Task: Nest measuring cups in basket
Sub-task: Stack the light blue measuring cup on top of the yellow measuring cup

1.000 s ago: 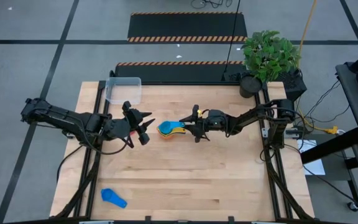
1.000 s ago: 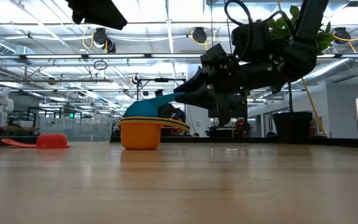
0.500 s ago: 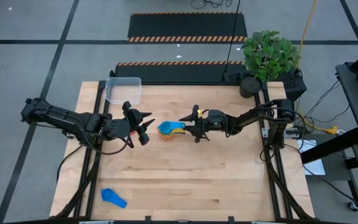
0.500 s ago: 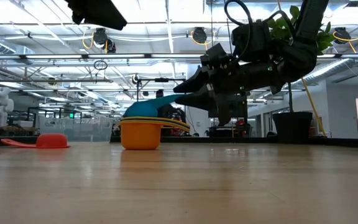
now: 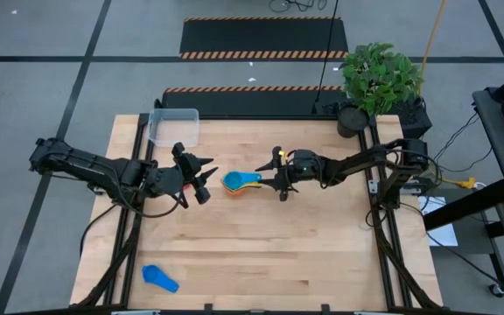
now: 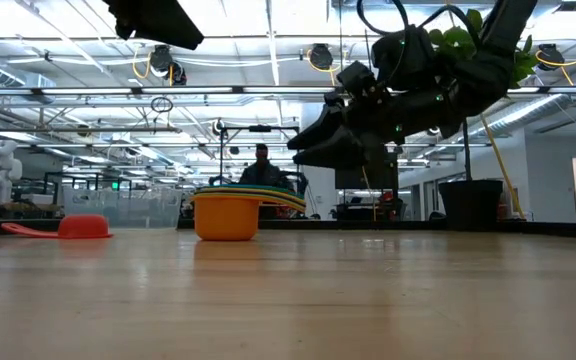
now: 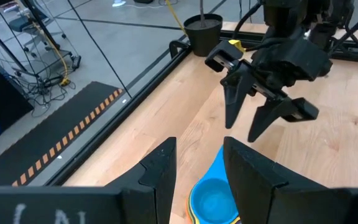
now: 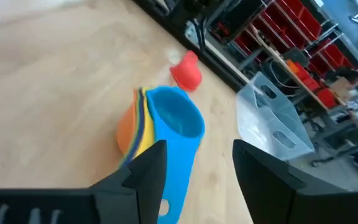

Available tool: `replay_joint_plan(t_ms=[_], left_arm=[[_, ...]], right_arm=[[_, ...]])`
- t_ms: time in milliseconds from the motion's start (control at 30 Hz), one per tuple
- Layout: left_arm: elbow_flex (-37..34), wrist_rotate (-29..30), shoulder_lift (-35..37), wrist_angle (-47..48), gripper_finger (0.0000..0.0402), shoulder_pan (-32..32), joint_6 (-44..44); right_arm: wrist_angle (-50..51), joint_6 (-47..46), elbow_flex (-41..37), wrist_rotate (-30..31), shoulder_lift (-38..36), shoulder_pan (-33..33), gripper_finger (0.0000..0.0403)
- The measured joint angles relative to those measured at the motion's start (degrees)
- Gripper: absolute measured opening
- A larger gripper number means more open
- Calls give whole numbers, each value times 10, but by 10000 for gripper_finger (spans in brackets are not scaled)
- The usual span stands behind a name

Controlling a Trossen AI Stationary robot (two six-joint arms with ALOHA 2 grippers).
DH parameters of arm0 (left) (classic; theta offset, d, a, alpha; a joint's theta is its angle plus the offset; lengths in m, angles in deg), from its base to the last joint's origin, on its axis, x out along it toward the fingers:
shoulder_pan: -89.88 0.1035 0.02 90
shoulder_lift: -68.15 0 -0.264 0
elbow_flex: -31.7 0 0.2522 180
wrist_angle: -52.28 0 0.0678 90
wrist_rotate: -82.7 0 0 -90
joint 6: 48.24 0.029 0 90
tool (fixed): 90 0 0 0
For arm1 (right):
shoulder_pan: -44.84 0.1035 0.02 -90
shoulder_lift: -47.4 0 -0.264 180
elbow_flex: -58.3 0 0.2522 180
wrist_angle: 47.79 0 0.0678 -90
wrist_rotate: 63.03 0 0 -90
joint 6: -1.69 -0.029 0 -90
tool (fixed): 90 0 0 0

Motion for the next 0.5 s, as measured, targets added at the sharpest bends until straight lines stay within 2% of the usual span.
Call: replay_joint_plan(t_ms=[100,300,400,500], left_arm=[[0,0,0,0,136,0,0],[0,0,0,0,136,0,0],[0,0,0,0,136,0,0],[0,0,0,0,136,0,0]], right_arm=[[0,-19,0,-17,-5,-2,179],[0,-43,0,-12,-6,-2,179],[2,-101,4,24,-6,-2,179],[83,-187,44,44,-12,-5,181]])
